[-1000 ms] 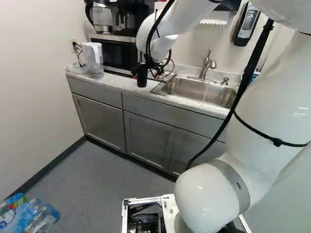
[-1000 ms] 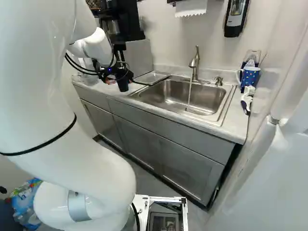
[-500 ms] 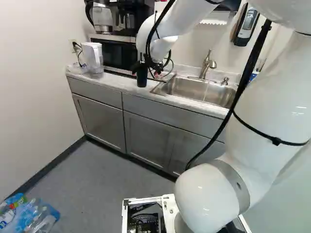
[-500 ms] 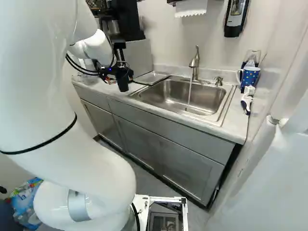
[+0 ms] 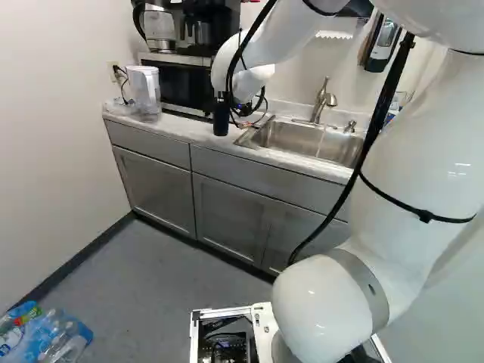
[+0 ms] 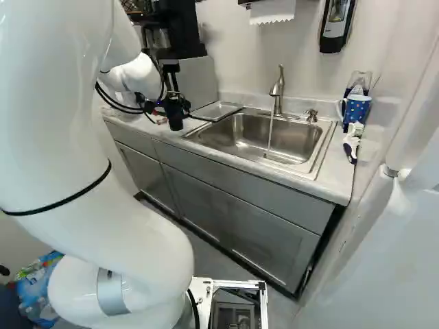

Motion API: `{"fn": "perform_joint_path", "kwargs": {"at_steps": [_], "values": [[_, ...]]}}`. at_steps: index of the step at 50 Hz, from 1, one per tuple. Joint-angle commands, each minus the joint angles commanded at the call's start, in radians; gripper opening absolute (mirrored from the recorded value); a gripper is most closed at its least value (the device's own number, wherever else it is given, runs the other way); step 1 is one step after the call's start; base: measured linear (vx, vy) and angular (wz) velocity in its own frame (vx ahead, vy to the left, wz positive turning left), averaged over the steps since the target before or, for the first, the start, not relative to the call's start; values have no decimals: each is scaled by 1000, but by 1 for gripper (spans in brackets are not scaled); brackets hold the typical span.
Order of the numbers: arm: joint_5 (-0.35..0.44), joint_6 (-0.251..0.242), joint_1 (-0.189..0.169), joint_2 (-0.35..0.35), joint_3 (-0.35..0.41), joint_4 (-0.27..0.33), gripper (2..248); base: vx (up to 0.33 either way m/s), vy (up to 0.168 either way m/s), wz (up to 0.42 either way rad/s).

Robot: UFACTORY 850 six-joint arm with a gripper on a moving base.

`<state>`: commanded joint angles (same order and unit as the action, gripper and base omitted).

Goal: Rinse the cup and place it in the tray

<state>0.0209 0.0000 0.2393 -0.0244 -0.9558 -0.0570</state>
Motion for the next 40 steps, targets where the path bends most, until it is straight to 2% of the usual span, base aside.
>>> {"fn": "perform_joint_path", "kwargs": {"at_steps": [40], "values": [[237, 0, 6, -31, 58, 0, 247, 0, 0, 0]]}}
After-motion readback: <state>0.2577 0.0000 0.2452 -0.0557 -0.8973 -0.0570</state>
